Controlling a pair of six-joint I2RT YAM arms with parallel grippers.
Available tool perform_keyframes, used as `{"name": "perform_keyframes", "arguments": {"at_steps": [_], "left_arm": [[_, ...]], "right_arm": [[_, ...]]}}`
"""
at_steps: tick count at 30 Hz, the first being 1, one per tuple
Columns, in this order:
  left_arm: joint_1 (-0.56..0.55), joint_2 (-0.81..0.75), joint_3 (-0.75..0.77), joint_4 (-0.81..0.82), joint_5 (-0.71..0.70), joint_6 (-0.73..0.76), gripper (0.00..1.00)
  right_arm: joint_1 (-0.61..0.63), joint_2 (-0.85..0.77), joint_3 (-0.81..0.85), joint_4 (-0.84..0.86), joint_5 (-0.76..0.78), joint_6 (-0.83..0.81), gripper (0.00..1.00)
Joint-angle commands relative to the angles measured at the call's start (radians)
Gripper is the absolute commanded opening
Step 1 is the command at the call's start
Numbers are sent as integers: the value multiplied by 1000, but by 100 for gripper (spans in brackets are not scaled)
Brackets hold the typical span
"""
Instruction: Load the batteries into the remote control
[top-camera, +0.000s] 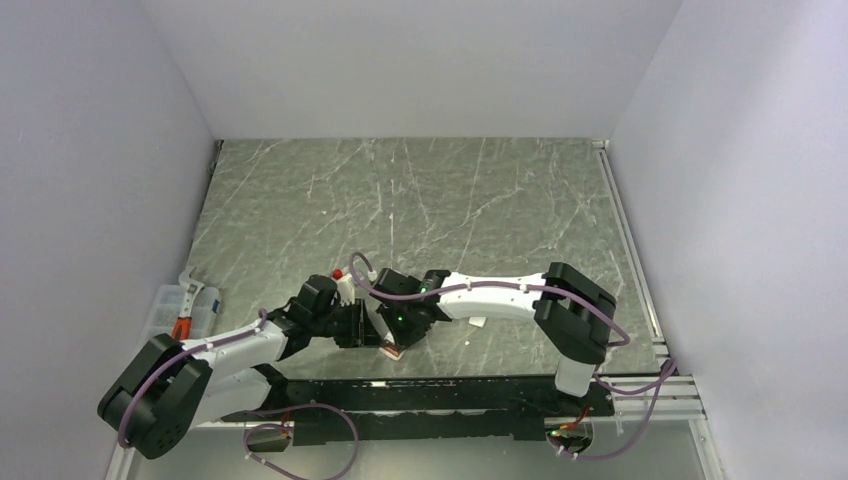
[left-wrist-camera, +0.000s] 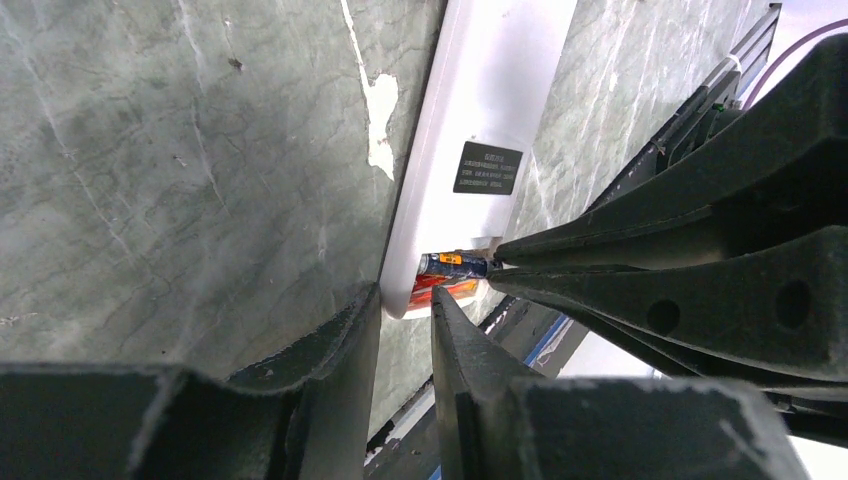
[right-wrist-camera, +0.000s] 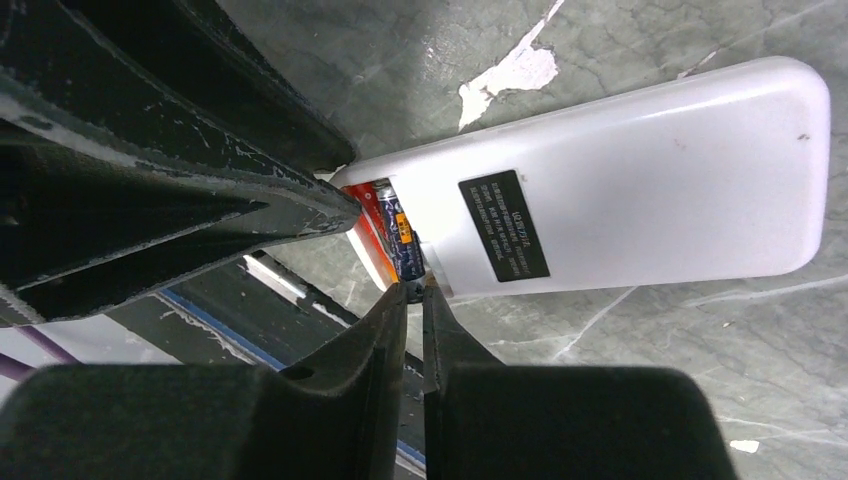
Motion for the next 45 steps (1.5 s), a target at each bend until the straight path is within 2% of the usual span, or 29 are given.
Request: {"name": "perform_keyframes", "arguments": {"at_steps": [1,13,26,36,45], "left_arm": [[-5,-19,32,2,12,22,30],[-5,-33,22,7,18,14,30],[-5,-17,23,15,15,17,30],[-5,-8,30,10,11,23,30],[-4,-8,34,13,18,24,30]], "right_arm": [[-3,20,7,35,-12,22,10],[0,54,39,-17,81,40,5],[19,52,72,-70,169,38,4],[20,-25,85,-91,192,51,10],[27,-92,11,-32,106,83,15]]}}
